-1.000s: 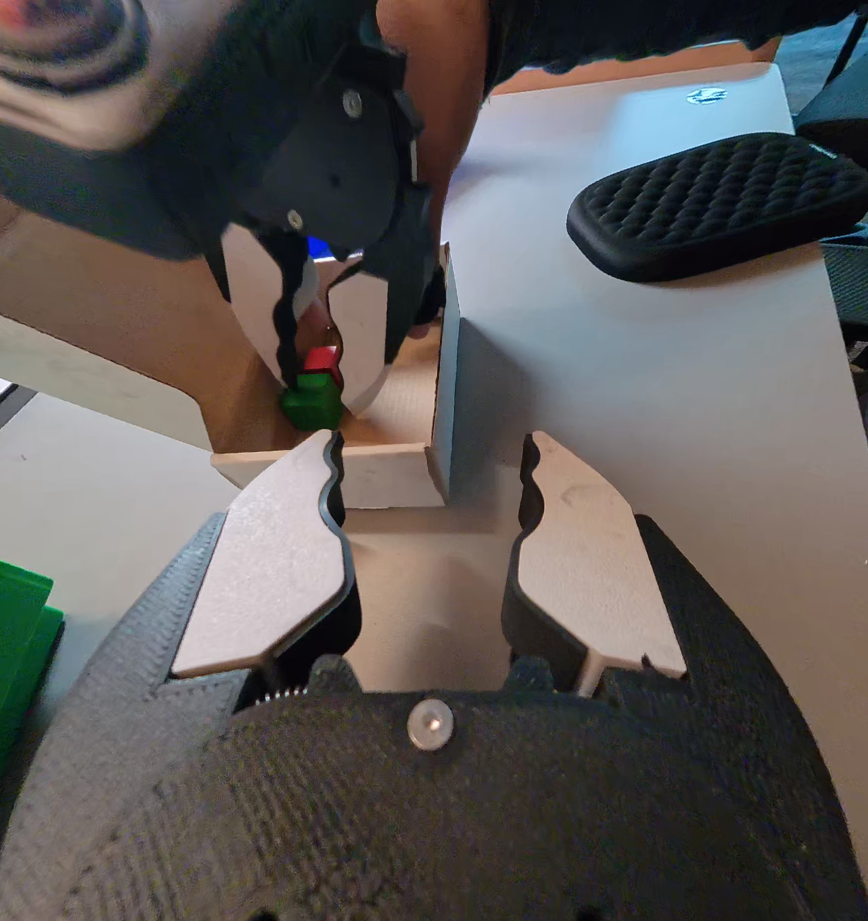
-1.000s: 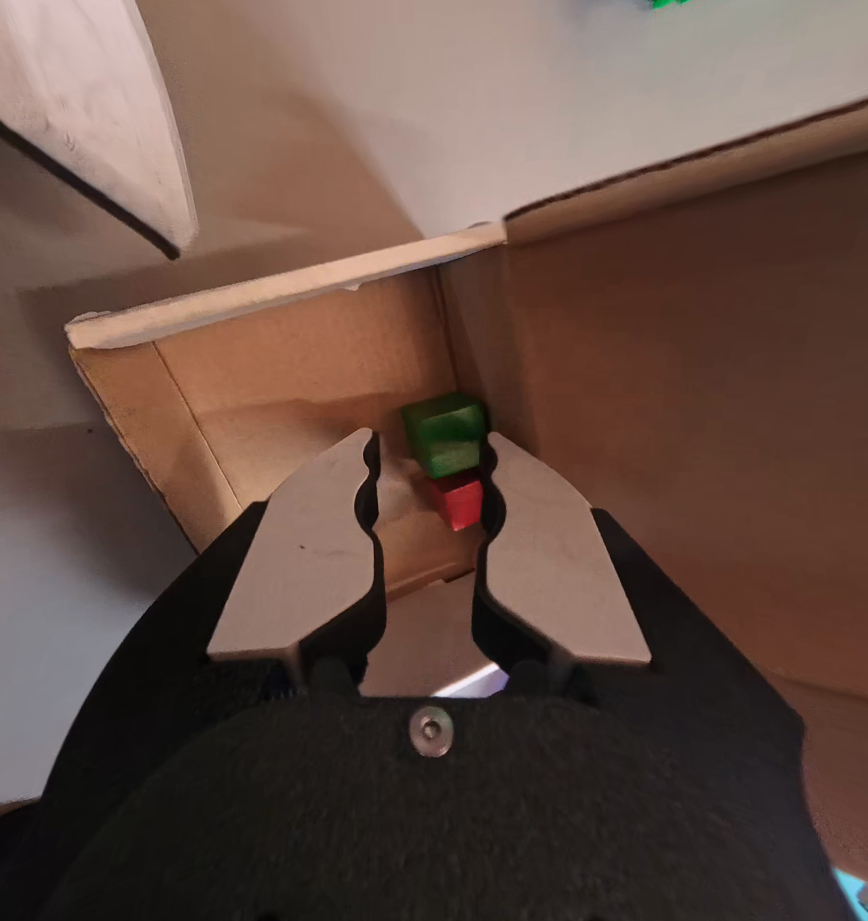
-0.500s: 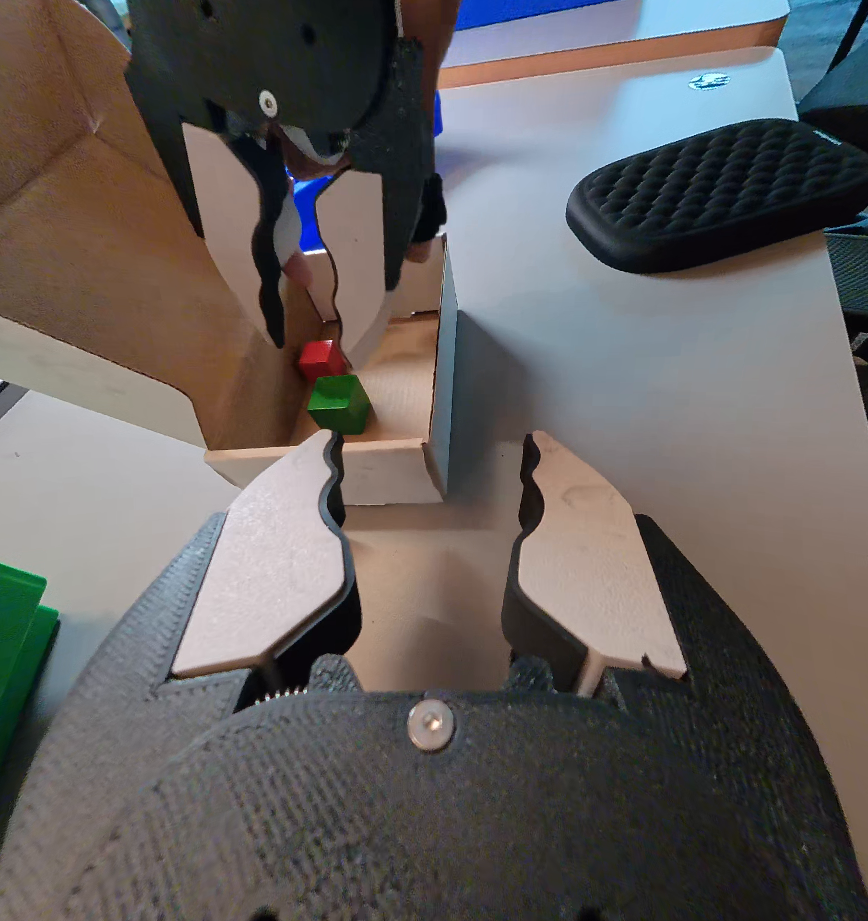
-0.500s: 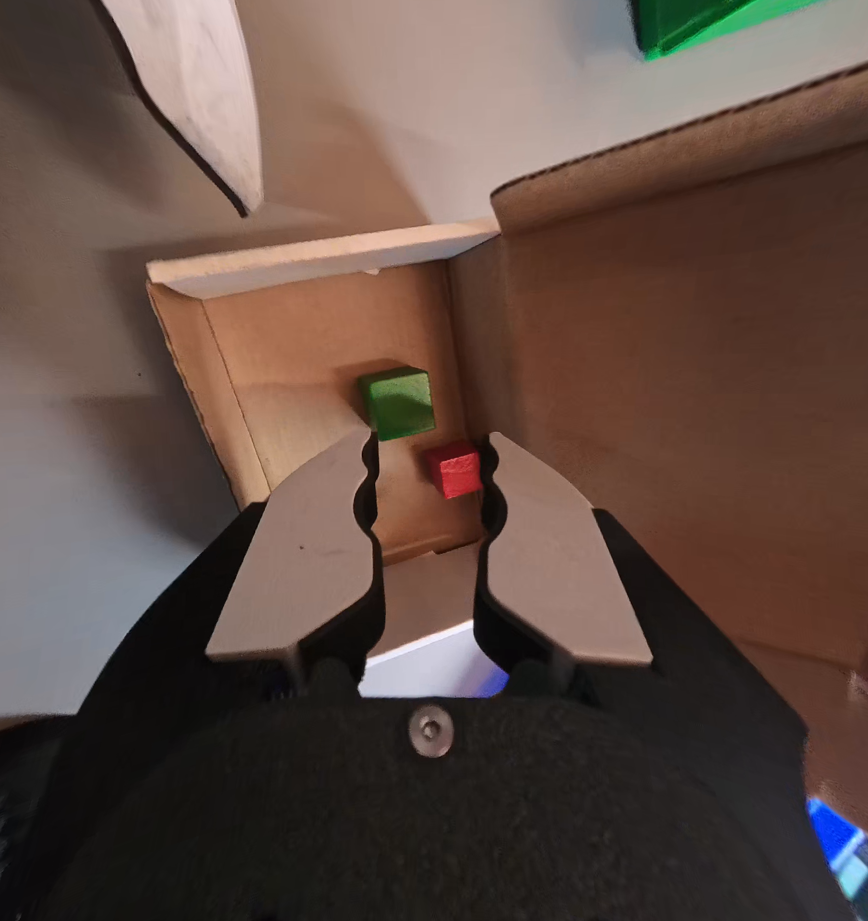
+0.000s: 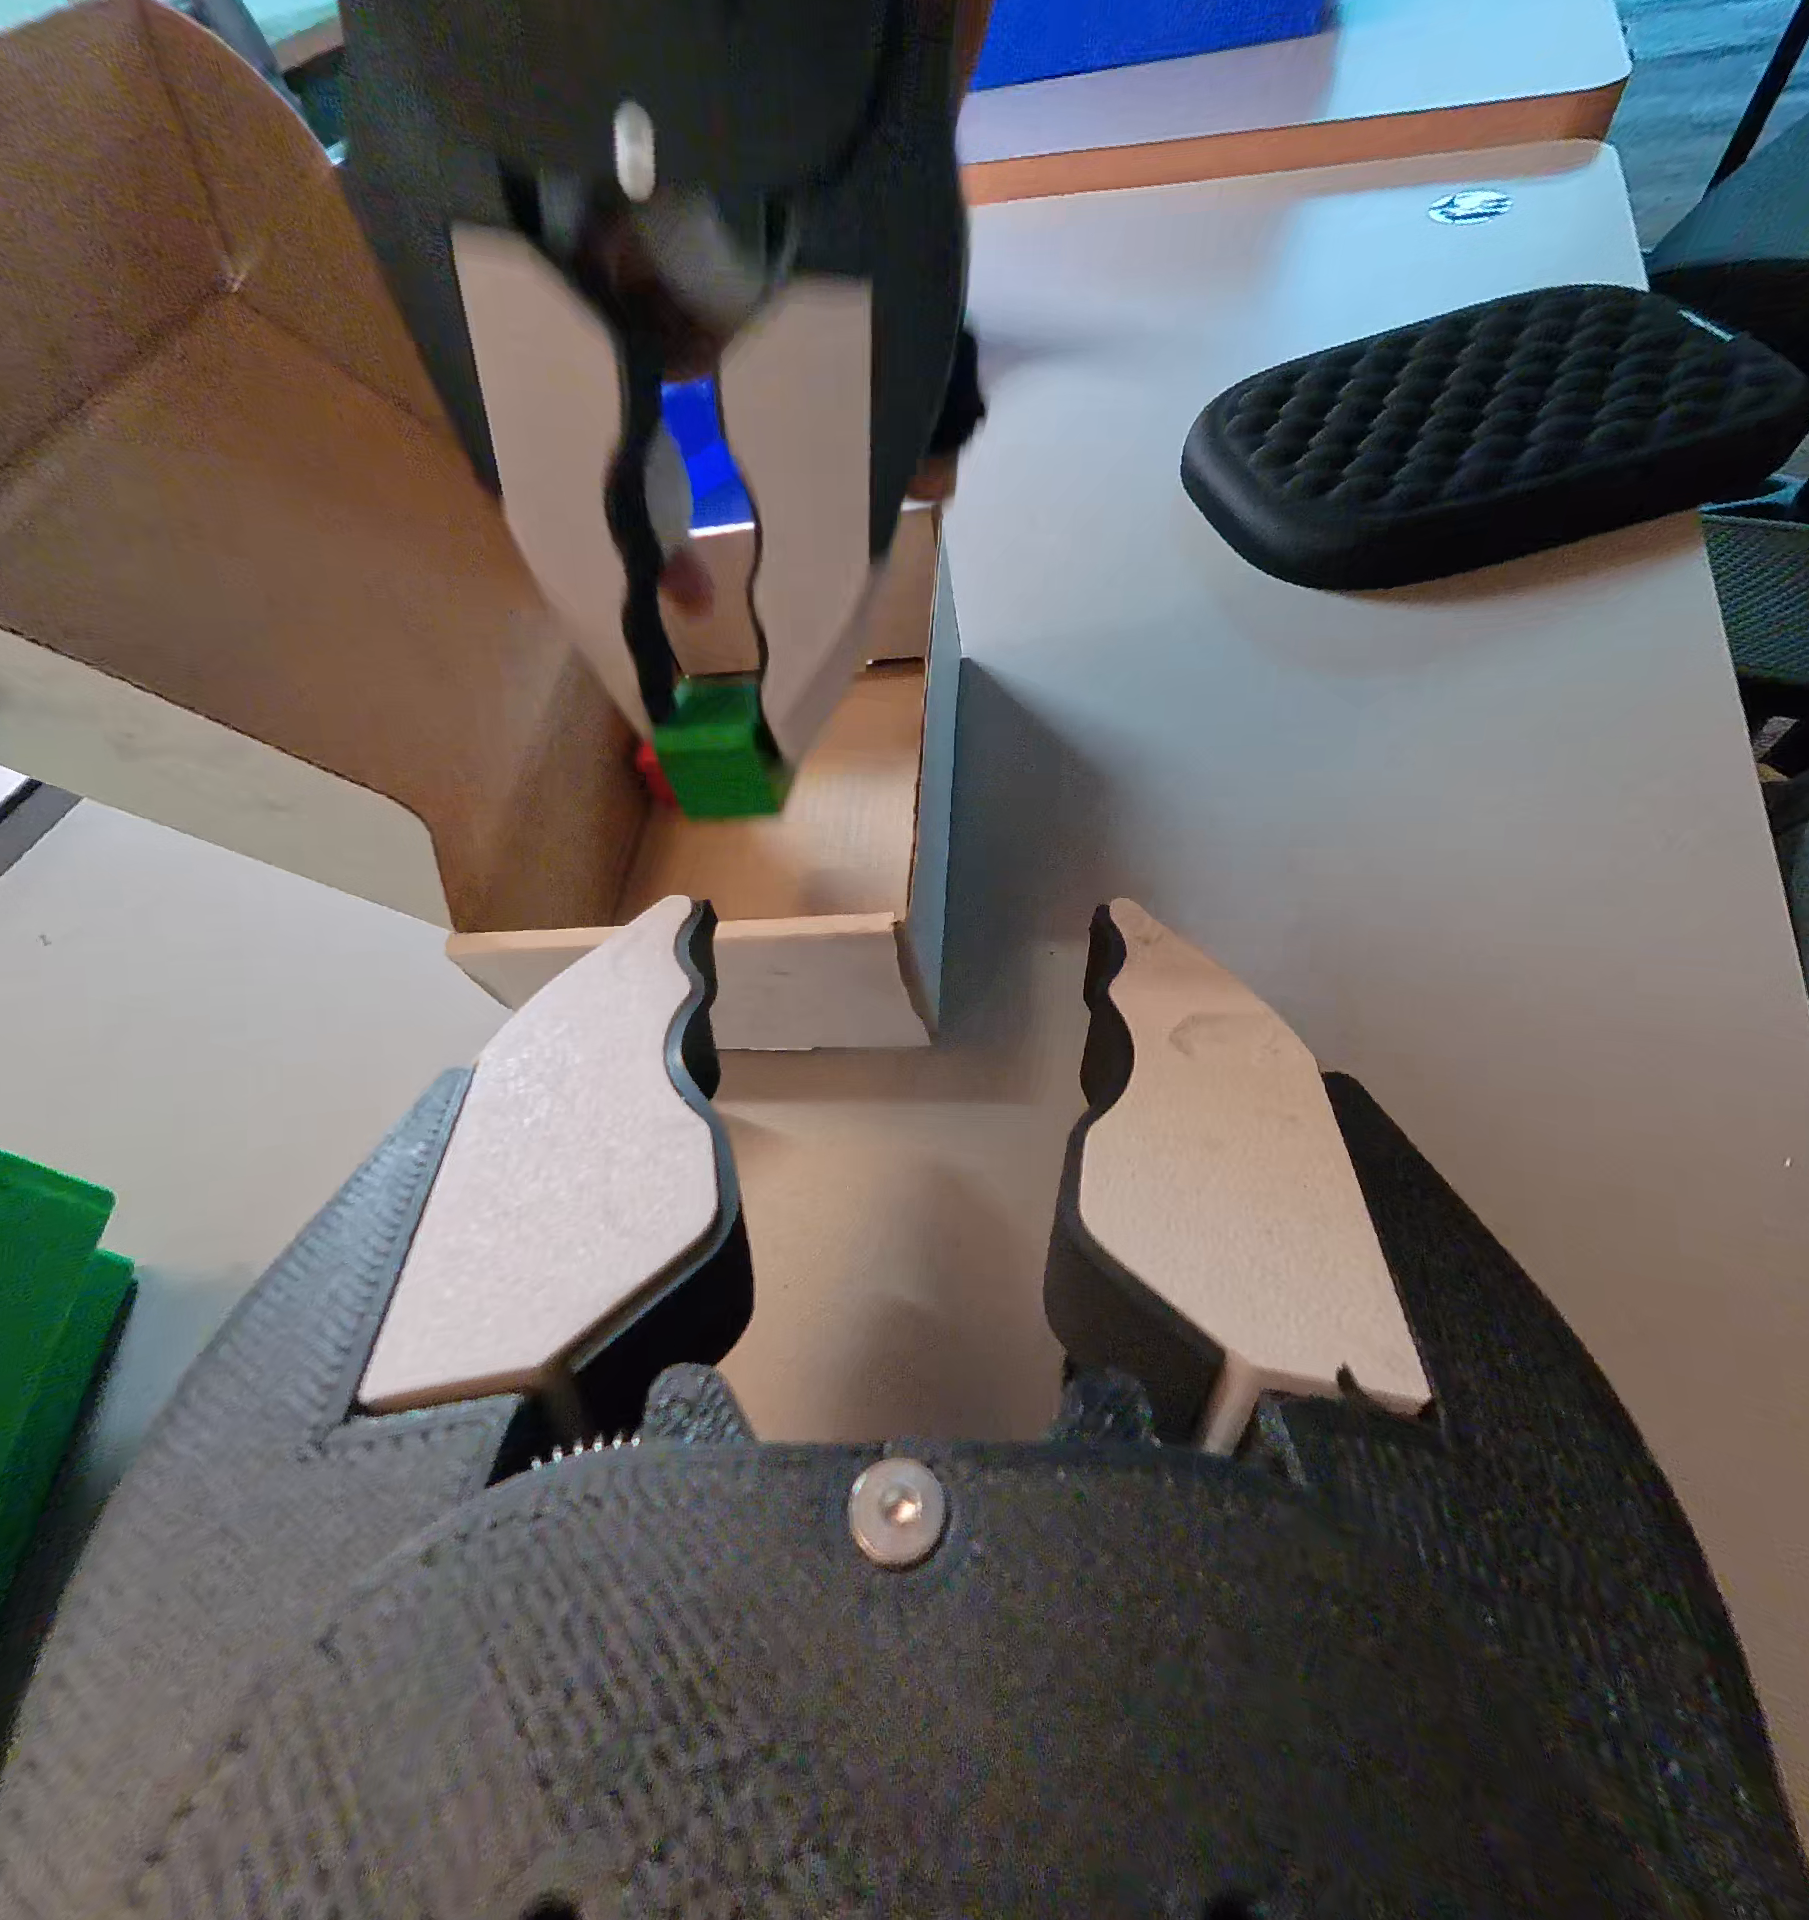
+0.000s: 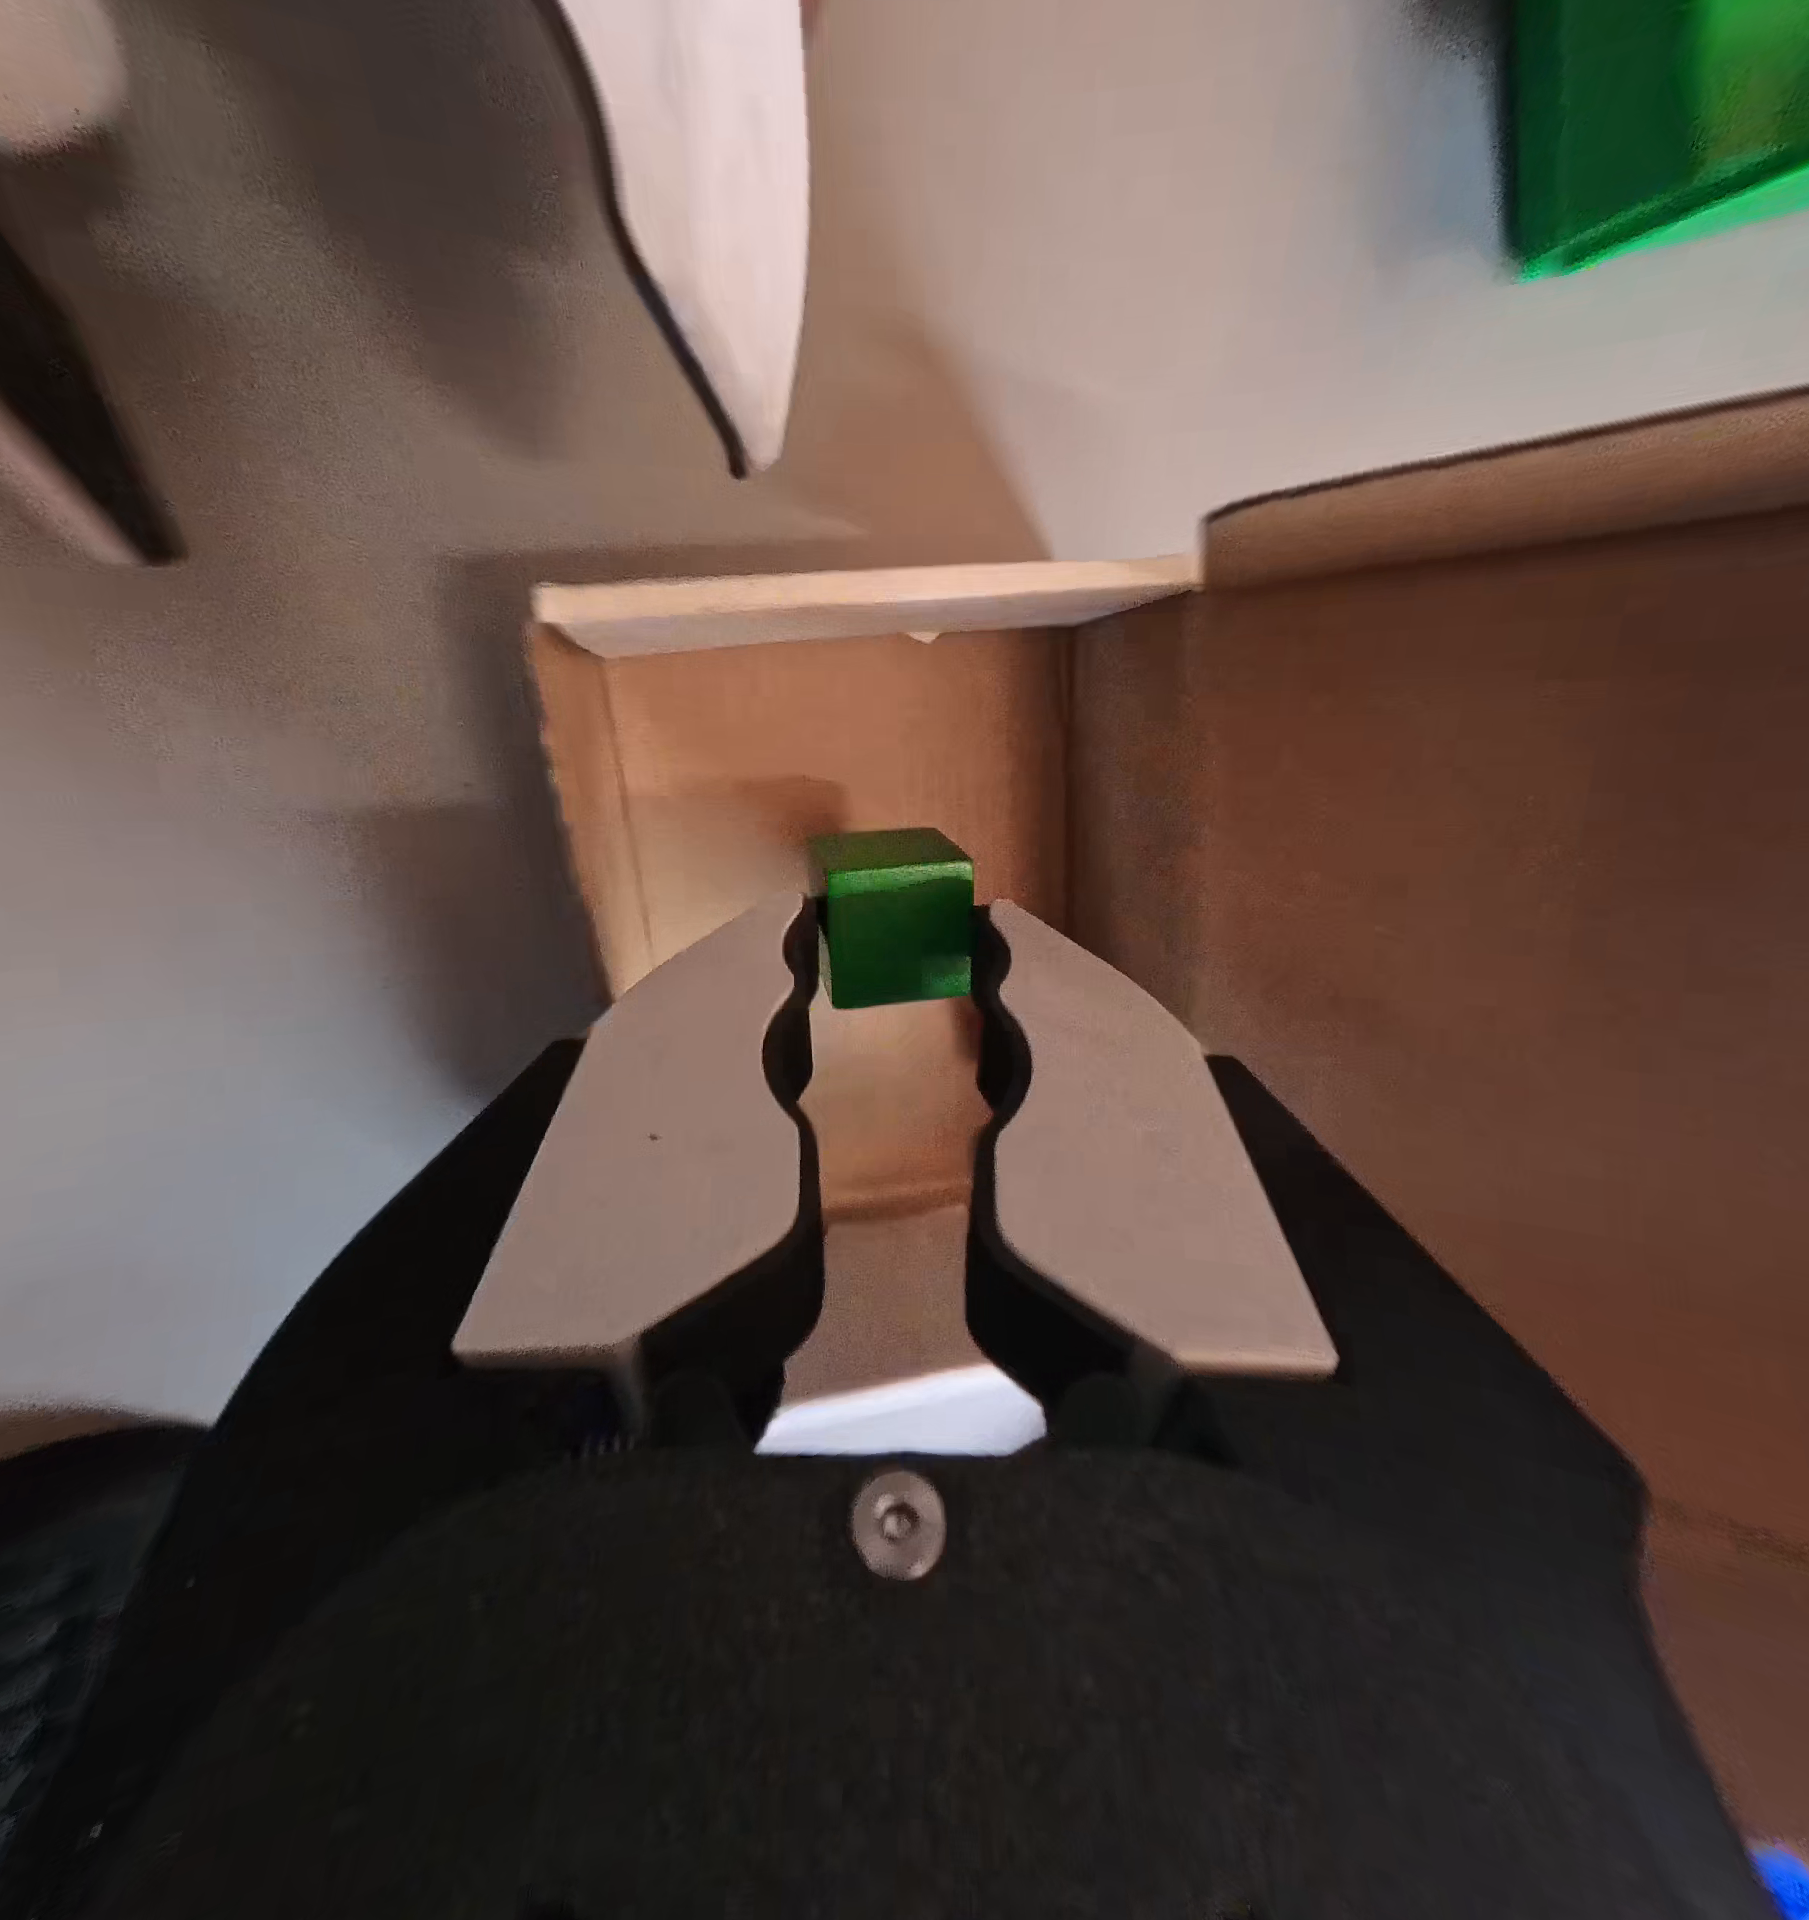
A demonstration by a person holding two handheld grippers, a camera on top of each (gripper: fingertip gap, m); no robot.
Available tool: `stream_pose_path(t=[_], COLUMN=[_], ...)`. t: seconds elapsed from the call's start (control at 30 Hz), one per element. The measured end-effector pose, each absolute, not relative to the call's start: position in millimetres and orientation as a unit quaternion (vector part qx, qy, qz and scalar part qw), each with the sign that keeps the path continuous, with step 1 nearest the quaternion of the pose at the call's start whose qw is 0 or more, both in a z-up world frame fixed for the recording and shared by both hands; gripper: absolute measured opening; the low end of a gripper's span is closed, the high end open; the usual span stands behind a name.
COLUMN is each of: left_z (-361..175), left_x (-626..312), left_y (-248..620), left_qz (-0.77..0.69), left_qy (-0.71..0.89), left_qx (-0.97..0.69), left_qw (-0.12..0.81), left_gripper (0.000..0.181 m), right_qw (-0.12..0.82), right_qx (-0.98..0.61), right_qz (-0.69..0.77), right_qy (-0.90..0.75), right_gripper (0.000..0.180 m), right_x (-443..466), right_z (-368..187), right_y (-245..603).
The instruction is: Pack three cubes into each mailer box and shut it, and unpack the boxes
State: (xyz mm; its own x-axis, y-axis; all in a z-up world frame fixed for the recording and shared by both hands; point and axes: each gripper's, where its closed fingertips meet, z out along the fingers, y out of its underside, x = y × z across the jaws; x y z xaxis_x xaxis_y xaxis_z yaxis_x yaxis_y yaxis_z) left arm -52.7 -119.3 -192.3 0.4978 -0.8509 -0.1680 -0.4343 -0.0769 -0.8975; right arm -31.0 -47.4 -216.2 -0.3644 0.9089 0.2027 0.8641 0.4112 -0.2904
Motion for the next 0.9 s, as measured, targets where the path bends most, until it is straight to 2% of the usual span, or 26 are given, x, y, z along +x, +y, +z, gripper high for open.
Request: stream_pose_path(t=[0.13, 0.27, 0.37, 0.53, 0.73, 0.9], left_z=[-189, -188, -190, -192, -197, -202], left_x=[-52, -53, -53, -55, -58, -58], left_y=[-119, -117, -116, -114, -109, -107], left_qz=[-0.231, -0.251, -0.252, -0.253, -0.257, -0.26], left_qy=[0.441, 0.425, 0.422, 0.417, 0.408, 0.406], left_qx=[-0.708, -0.714, -0.718, -0.72, -0.728, -0.733], left_qw=[0.501, 0.496, 0.493, 0.494, 0.487, 0.48], left_gripper=[0.068, 0.067, 0.067, 0.067, 0.067, 0.067], right_qw=[0.224, 0.254, 0.231, 0.186, 0.147, 0.131], right_qx=[-0.566, -0.635, -0.697, -0.761, -0.781, -0.783], right_qz=[0.088, -0.008, -0.074, -0.087, -0.058, -0.05], right_qy=[-0.788, -0.729, -0.675, -0.615, -0.605, -0.607], right_gripper=[0.028, 0.028, 0.028, 0.028, 0.028, 0.029], right_x=[-1, 70, 129, 183, 190, 189], right_z=[-139, -101, -120, -186, -238, -247], right_y=[-35, 35, 97, 160, 178, 178])
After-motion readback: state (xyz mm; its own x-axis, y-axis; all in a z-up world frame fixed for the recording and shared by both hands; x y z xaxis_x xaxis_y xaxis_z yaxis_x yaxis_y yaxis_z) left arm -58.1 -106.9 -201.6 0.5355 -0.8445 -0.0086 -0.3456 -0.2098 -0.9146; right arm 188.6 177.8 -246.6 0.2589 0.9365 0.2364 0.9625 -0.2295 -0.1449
